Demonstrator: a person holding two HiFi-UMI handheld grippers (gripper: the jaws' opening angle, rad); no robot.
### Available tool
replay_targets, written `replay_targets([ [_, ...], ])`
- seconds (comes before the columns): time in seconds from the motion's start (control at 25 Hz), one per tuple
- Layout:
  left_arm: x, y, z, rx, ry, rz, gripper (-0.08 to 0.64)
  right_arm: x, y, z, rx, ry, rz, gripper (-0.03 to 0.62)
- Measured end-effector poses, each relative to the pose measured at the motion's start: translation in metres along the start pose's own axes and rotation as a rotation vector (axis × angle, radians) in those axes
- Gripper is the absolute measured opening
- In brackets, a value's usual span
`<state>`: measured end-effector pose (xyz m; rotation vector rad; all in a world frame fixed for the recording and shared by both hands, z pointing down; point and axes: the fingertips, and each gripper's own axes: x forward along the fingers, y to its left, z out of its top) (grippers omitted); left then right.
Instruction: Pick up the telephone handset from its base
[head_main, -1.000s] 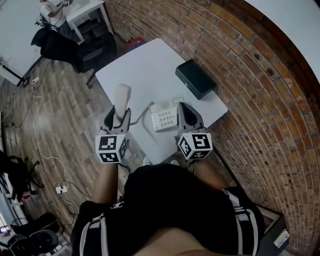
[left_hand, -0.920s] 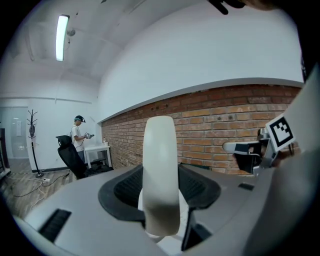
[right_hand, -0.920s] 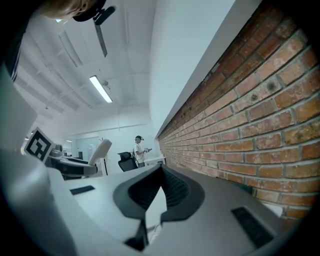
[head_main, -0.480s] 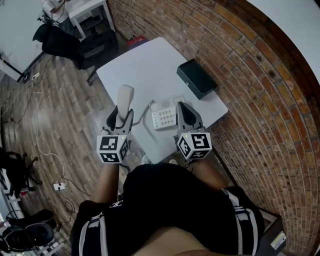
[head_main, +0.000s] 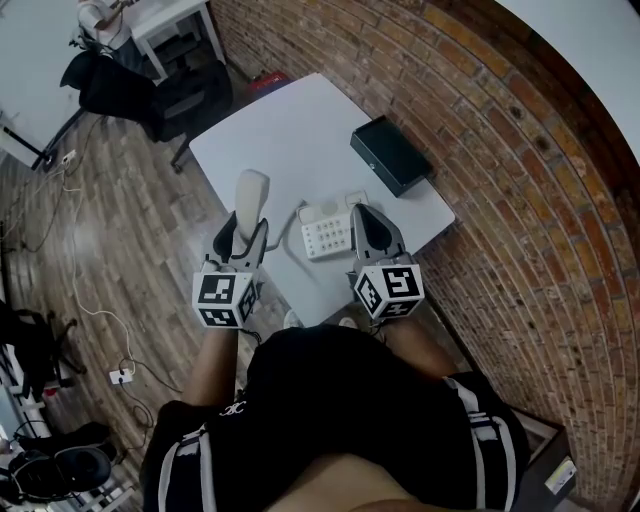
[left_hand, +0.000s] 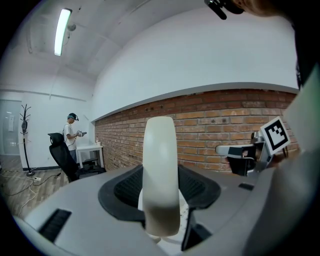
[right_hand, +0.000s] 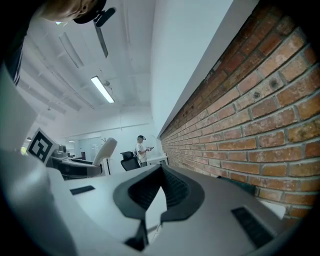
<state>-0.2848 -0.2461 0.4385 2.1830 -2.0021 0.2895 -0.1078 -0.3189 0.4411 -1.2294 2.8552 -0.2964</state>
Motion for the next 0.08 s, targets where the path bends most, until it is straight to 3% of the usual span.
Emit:
replay_targets([
  [0.08,0.0011,0.0005,0.0003,0.003,-0.001,-0.004,0.21,0.0015,0.0007,-0.0002,0.0,-0.003,0.003,-0.003],
])
